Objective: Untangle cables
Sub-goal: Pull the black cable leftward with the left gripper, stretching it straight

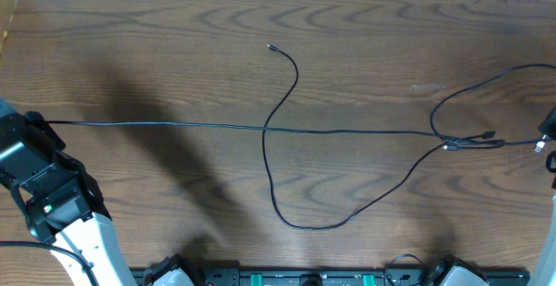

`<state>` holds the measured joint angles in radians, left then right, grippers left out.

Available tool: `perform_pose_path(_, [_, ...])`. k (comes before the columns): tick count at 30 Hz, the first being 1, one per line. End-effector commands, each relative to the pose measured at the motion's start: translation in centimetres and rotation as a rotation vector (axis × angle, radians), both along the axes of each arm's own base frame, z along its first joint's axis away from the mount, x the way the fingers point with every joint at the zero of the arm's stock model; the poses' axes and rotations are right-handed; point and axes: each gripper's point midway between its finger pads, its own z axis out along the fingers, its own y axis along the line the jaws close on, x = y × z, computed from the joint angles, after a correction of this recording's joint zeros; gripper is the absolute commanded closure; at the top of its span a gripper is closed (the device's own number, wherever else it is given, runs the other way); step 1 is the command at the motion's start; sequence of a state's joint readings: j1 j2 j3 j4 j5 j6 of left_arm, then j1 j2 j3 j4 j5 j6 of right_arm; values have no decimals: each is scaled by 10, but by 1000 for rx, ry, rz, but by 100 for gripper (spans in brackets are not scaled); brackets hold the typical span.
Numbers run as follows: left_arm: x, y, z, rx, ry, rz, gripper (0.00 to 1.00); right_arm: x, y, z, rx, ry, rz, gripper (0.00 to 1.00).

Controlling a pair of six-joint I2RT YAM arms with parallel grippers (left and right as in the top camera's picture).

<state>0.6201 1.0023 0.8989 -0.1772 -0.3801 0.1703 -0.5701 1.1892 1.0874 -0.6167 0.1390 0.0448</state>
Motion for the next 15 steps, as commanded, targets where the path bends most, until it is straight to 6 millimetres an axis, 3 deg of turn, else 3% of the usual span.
perform_pose_path(1, [-10, 10, 11, 16, -31, 70, 93, -8, -14, 3, -7, -6, -61, 99])
perform_pose_path(9, [0, 11, 1, -29, -46, 41, 92, -4, -11, 1, 34, -31, -41, 98])
perform_pose_path(15, [28, -7, -11, -151, -133, -106, 93, 6, -1, -7, 90, -42, 18, 99])
